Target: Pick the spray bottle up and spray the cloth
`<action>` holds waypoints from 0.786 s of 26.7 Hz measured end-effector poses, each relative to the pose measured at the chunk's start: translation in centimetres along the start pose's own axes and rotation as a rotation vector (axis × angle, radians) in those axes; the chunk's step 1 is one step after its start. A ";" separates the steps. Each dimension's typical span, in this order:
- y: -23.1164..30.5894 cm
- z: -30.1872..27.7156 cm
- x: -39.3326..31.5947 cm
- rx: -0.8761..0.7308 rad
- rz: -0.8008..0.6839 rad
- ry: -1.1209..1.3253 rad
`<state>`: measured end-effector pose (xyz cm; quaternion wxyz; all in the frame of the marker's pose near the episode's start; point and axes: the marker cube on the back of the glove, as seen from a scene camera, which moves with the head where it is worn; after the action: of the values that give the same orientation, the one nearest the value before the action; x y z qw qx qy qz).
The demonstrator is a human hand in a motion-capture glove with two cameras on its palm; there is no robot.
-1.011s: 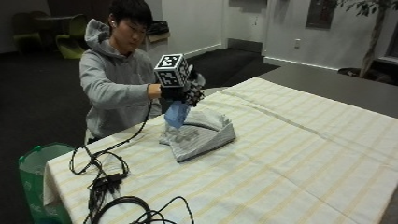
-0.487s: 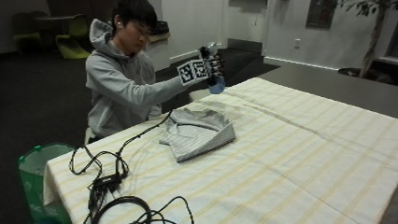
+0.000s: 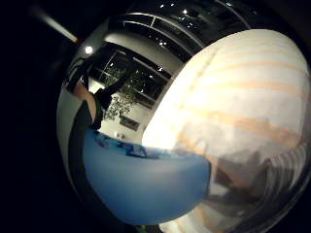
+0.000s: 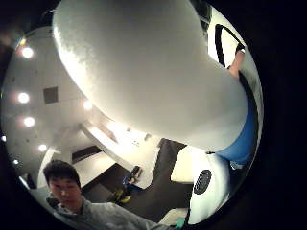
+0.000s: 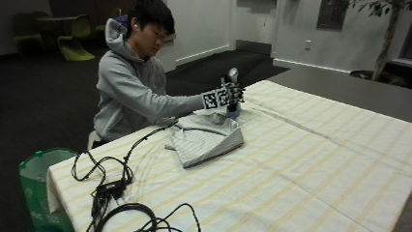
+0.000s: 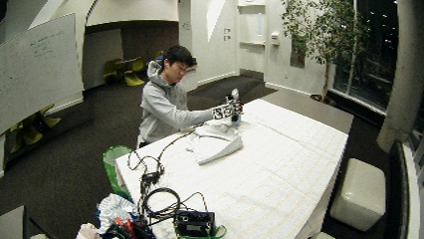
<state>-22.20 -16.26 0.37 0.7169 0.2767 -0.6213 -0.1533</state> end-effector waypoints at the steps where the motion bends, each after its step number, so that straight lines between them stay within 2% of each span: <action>1: 0.0 0.2 0.3 -0.010 -0.002 0.001; 10: 1.8 0.2 0.1 -0.238 -0.013 0.093; 15: 5.2 -5.3 -1.7 -0.411 0.010 0.092; 16: 5.9 -6.8 -2.1 -0.419 0.012 0.094; 19: 5.9 -10.2 -2.7 -0.263 -0.007 0.131; 21: 6.4 -12.5 -3.4 -0.215 -0.029 0.166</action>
<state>-11.42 -6.62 0.49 0.7891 0.2191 -0.5358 -0.2057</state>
